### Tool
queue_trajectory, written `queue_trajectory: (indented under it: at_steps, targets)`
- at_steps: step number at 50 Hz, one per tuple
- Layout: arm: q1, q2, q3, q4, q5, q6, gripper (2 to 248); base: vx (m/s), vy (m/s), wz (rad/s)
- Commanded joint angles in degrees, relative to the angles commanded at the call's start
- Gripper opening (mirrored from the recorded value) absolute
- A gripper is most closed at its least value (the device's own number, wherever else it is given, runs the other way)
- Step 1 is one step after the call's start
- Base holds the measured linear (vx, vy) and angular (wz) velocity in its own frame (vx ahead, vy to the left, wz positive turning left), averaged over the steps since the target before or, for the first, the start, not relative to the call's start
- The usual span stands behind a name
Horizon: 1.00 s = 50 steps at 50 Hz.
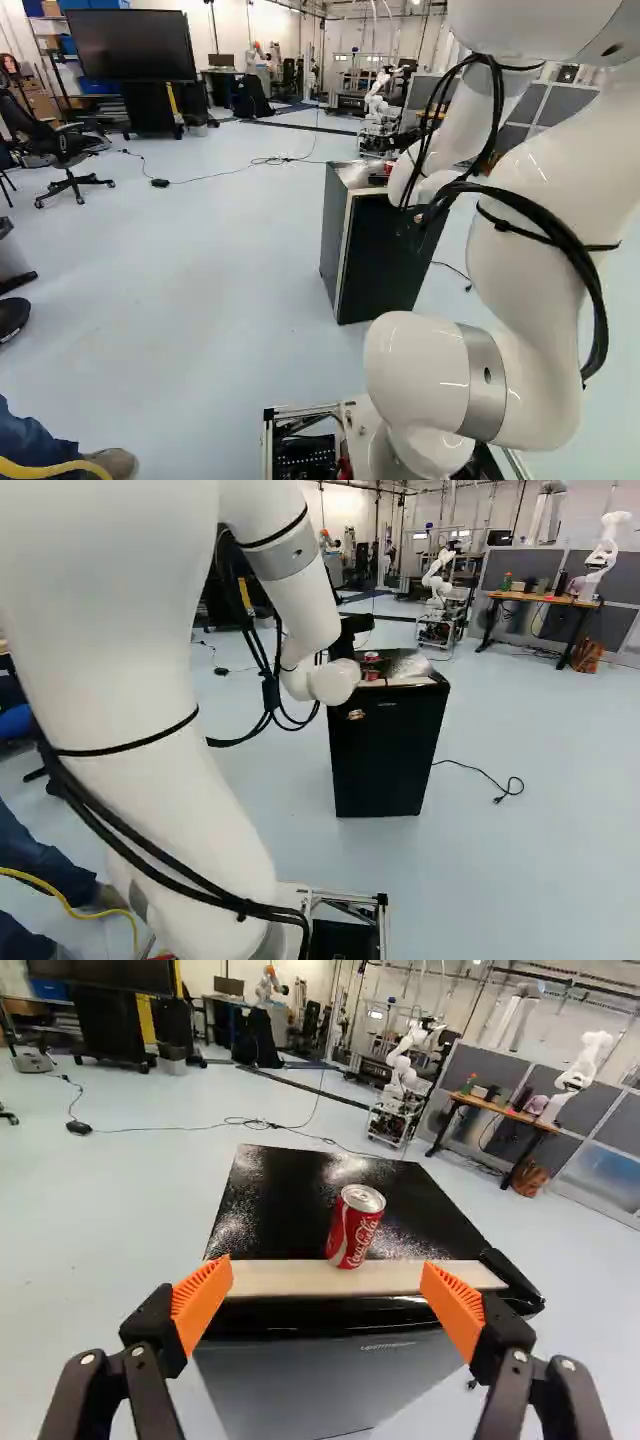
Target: Grab a drink from the fridge
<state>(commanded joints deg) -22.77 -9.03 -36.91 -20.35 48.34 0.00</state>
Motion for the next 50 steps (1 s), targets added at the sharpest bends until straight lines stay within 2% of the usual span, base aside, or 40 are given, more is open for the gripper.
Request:
queue_trajectory:
  at_steps: [24,50]
  targets:
    - [0.3,-4.4,-1.4,5.9,5.1,0.0,247,0.0,0.0,0.0]
    - [1.0,-10.4,-4.8,8.7,7.1,0.0,247,0.0,0.0,0.0]
